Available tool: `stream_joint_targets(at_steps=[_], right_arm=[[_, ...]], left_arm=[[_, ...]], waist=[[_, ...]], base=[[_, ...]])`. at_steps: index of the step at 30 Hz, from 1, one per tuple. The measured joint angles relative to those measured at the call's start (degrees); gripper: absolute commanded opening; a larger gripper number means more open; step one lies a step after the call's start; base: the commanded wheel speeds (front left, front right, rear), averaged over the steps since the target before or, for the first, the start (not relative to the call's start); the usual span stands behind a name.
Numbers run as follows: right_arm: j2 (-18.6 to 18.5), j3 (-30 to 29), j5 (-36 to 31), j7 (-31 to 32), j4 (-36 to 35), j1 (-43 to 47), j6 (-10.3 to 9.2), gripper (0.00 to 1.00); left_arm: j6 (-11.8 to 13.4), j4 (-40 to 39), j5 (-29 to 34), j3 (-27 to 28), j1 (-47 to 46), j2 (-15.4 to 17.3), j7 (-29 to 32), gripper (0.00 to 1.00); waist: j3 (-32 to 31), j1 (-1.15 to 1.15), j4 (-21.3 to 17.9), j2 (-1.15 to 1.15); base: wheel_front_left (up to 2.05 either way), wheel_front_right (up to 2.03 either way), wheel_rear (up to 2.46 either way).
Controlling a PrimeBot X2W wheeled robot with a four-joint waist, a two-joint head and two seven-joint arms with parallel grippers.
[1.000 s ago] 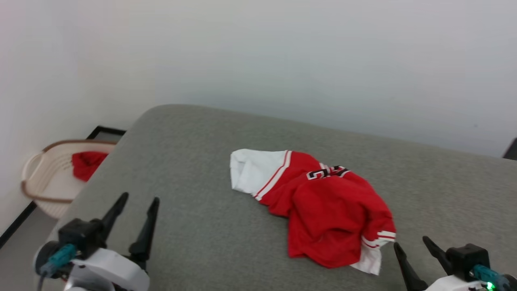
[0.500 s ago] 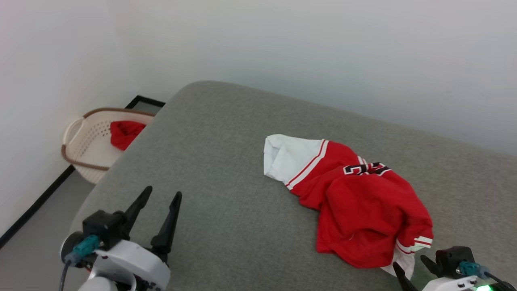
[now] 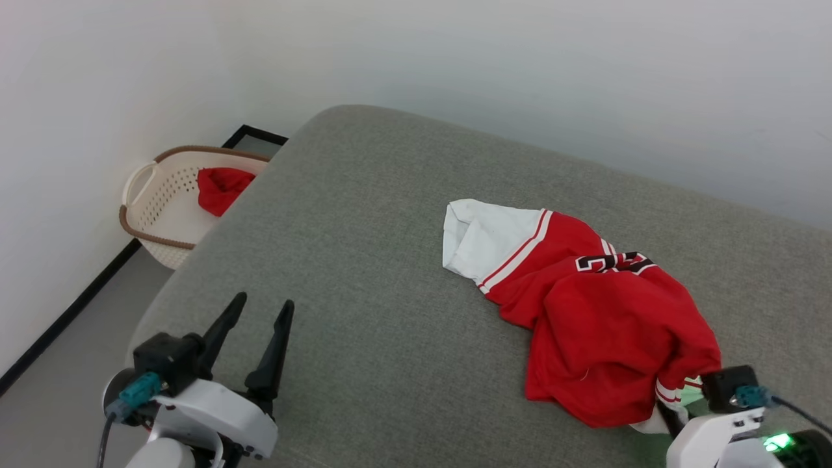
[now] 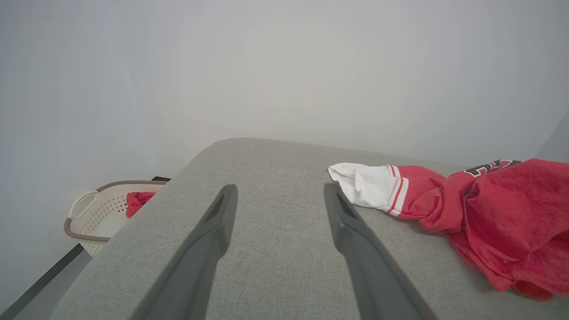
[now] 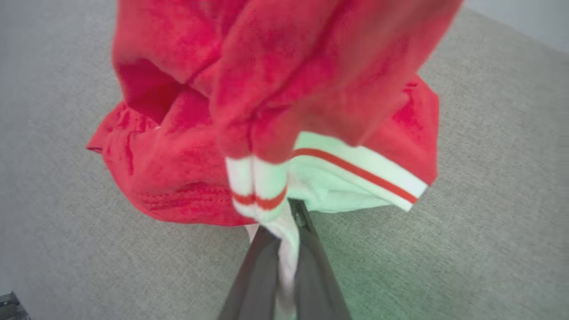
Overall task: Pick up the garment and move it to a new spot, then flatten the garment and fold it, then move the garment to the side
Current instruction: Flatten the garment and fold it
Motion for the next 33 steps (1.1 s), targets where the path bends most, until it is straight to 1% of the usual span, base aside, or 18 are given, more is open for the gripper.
stream_joint_targets(at_steps=[5,9,14,18,24,30,33], right_arm=[[-1.97,-0.42,0.55,2.09,-1.38,-0.80,0.00,0.00],[-4.42,-0.82,1.05,4.22,-3.56,-1.23,0.00,0.00],[-8.98,-2.13,1.60,6.69,-5.47,-2.12,0.00,0.00],[-12.78,-4.10,2.15,7.50,-5.47,-2.83,0.00,0.00],[-17.53,-6.97,2.76,8.00,-2.72,-4.72,0.01,0.00],[-21.75,-9.02,2.92,6.44,1.62,-6.31,0.02,0.00],[-23.52,-9.12,3.14,5.12,4.74,-7.43,0.02,0.00]], left_arm=[[0.34,0.18,-0.12,0.41,0.14,0.11,-0.42,1.00],[0.43,0.09,-0.12,0.41,0.43,0.20,-0.66,1.00],[0.67,-0.21,-0.12,0.37,1.01,0.38,-0.80,1.00],[0.74,-0.35,-0.21,0.33,1.27,0.42,-0.90,1.00],[0.66,-0.27,-0.52,0.15,1.29,0.34,-0.98,1.00],[0.33,-0.04,-0.83,0.02,1.21,0.33,-1.15,1.00],[0.05,0.11,-0.85,-0.15,0.99,0.27,-1.20,1.00]], waist=[[-0.12,0.00,-0.70,0.00],[-0.42,0.00,-1.53,0.00],[-0.93,0.00,-2.94,0.00],[-1.31,0.00,-4.11,0.00],[-1.38,0.00,-5.22,0.00],[-0.70,0.00,-5.40,0.00],[-0.11,0.00,-5.38,0.00]], base=[[0.00,0.00,0.00],[0.00,0.00,0.00],[0.00,0.00,0.00],[0.00,0.00,0.00],[0.00,0.00,0.00],[0.00,0.00,0.00],[0.00,0.00,0.00]])
